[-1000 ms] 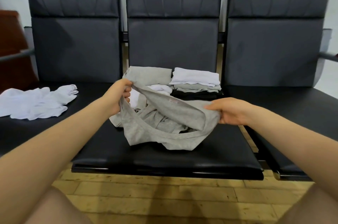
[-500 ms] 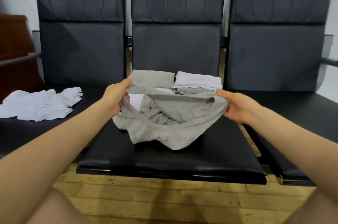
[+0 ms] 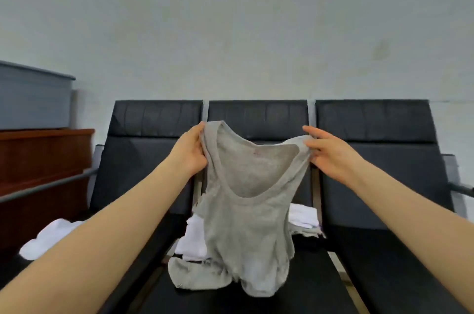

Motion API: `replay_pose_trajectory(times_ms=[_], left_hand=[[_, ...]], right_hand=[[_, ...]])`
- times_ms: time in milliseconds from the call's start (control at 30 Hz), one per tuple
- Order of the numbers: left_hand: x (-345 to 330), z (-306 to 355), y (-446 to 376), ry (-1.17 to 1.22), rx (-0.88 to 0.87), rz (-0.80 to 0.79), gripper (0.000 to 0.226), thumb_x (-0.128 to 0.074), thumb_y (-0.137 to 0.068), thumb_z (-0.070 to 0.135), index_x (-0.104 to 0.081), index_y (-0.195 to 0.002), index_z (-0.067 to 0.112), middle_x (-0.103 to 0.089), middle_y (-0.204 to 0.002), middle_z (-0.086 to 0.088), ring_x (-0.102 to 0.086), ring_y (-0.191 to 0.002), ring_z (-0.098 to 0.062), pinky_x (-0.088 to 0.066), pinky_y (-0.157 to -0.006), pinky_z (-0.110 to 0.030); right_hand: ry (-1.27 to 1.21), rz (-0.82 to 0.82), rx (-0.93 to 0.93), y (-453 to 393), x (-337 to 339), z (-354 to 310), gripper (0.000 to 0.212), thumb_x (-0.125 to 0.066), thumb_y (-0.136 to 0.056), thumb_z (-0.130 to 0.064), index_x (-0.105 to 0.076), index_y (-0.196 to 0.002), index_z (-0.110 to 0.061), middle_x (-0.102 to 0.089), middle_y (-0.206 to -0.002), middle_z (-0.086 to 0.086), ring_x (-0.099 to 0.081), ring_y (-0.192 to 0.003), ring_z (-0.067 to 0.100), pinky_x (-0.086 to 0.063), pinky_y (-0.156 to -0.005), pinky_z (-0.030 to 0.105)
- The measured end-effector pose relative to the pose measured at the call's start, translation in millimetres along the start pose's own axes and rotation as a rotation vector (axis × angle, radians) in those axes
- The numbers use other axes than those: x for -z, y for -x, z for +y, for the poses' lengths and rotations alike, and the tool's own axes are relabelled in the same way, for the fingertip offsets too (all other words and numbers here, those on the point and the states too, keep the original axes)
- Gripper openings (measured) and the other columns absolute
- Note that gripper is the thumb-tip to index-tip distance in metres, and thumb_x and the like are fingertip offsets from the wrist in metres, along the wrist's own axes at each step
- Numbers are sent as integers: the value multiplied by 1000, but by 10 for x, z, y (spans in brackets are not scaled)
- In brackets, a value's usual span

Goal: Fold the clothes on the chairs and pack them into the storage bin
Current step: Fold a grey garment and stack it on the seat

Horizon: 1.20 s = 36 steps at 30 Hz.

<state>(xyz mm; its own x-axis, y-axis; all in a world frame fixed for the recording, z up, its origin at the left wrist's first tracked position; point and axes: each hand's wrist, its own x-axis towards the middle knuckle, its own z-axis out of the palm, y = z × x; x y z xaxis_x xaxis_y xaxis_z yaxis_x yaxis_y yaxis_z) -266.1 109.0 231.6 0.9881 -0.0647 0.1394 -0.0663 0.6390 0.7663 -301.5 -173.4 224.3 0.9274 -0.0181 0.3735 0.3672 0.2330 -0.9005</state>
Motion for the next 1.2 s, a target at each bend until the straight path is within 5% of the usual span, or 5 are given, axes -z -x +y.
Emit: replay_pose_trajectory(times_ms=[167, 333, 567, 800, 1200], left_hand=[[-619, 659, 216, 23, -248, -23, 29, -63, -91, 24, -63, -116, 8, -66, -114, -9, -62, -104, -21, -53, -75, -31], [-1063, 1220, 427, 71, -470, -10, 21, -71, -86, 21, -67, -100, 5, -67, -112, -10, -65, -99, -20, -55, -79, -29], [-1461, 1754, 726, 138, -667, -14, 13, -74, -82, 20, -69, -82, 9, -72, -92, -5, -69, -86, -19, -58, -81, -33], [-1251, 1379, 405, -2, -593, 125, 11, -72, -81, 11, -64, -72, 10, -67, -77, -3, -64, -71, -16, -58, -67, -26], [403, -515, -525, -456, -67, 469, 14, -70, -84, 15, -58, -90, 9, -59, -90, -3, -56, -77, -18, -51, -72, -27]], right_hand=[[1023, 179, 453, -172, -227, -725, 34, -49, -87, -2, -64, -110, -22, -60, -93, -5, -54, -79, 6, -41, -61, 12], [550, 296, 438, -264, -434, -1488, 29, -59, -86, 0, -62, -114, -7, -58, -79, 3, -54, -67, 12, -45, -61, 22], [-494, -31, 272, -189, -627, -2221, 16, -55, -94, -2, -62, -108, 2, -61, -91, 9, -66, -63, 14, -55, -60, 21], [-603, -147, 301, -242, -682, -1801, 40, -44, -95, 6, -44, -132, -11, -55, -108, 15, -66, -71, 17, -56, -71, 24], [671, 270, 40, -796, 115, 728, 30, -58, -84, 0, -73, -107, -13, -67, -98, 0, -58, -91, 12, -45, -72, 18]])
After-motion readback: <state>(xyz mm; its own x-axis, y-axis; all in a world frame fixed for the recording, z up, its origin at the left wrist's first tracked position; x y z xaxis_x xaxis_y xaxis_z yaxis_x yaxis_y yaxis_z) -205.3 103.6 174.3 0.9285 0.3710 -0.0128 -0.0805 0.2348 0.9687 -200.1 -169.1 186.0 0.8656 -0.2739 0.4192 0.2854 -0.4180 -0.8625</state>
